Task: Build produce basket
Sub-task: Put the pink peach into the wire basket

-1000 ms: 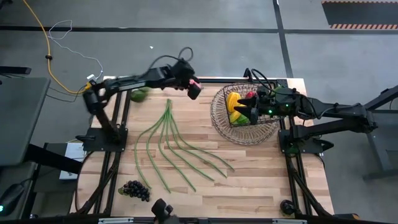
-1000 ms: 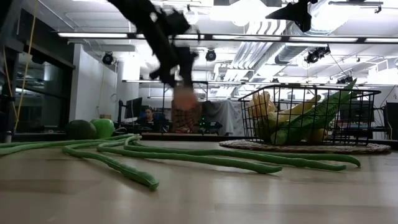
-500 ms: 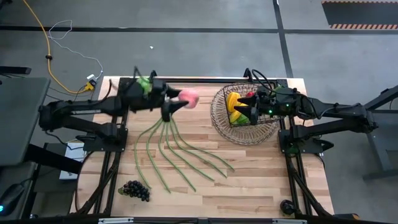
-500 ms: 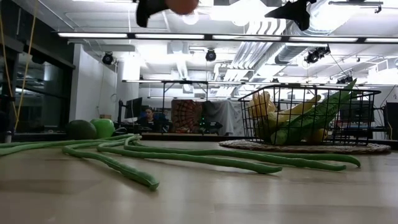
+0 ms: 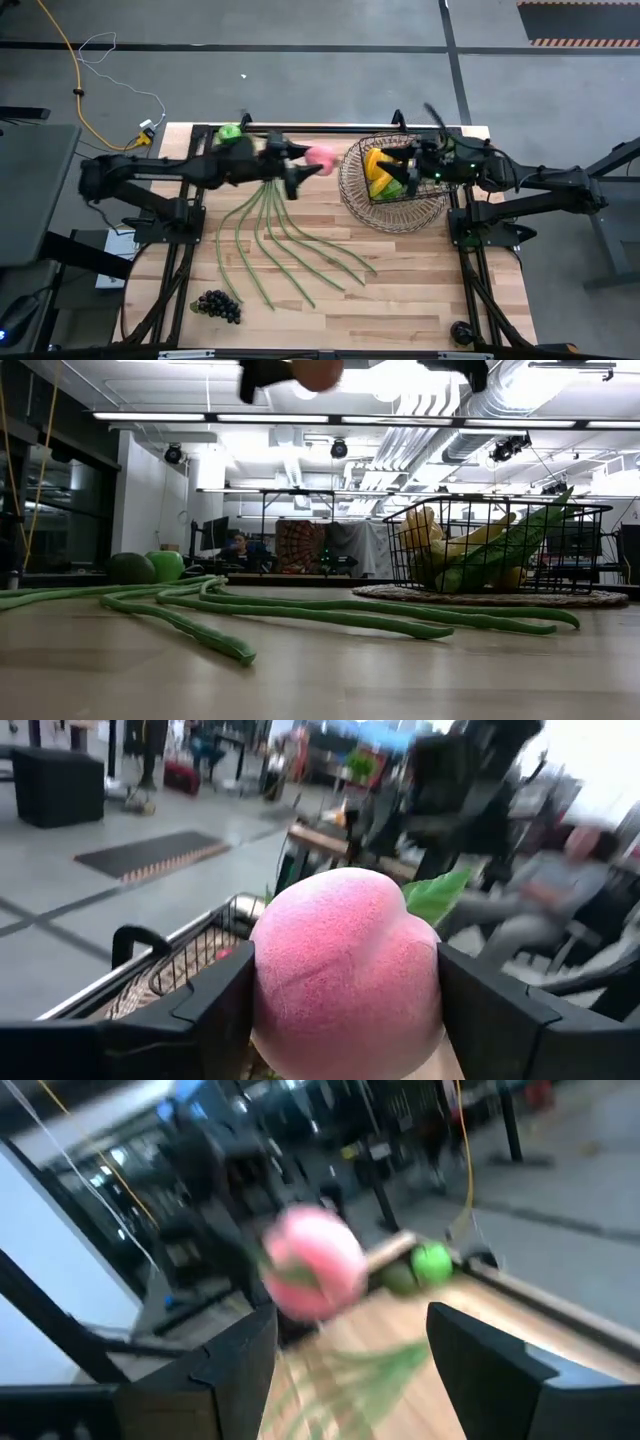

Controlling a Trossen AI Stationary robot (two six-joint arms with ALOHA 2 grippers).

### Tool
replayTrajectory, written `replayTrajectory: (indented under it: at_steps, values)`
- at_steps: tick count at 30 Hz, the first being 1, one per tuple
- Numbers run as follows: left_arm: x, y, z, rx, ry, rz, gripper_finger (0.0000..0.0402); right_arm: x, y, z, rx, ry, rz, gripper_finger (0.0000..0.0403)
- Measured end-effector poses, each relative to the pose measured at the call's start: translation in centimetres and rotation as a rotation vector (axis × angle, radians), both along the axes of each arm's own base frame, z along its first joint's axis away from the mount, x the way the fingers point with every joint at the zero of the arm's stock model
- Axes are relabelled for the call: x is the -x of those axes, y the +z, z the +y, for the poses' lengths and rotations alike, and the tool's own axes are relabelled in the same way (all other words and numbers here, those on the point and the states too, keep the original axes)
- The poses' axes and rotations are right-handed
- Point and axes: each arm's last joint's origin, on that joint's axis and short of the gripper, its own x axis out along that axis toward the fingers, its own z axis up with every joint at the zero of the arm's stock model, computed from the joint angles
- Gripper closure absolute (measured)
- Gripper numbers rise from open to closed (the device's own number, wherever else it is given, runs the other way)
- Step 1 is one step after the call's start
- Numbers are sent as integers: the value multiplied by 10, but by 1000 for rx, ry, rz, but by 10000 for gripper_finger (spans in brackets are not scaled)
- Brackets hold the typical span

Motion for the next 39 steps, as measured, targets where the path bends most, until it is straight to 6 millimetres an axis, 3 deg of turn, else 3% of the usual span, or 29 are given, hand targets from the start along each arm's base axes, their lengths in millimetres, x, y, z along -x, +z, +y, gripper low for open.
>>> replayTrajectory:
  at_steps: [9, 14, 18, 24, 39]
  values:
    - [-107, -10, 25, -82, -65, 243, 149, 4, 22, 0, 100, -5, -196, 155]
    - [-158, -34, 37, -136, -91, 312, 149, 4, 22, 0, 98, -6, -197, 155]
    - [-185, -60, 45, -168, -88, 373, 149, 4, 22, 0, 98, -5, -198, 155]
    - [-198, -85, 51, -182, -43, 455, 143, 4, 22, 0, 98, -5, -196, 155]
    - [-195, -94, 53, -121, -43, 509, 55, 4, 21, 0, 101, -5, -192, 155]
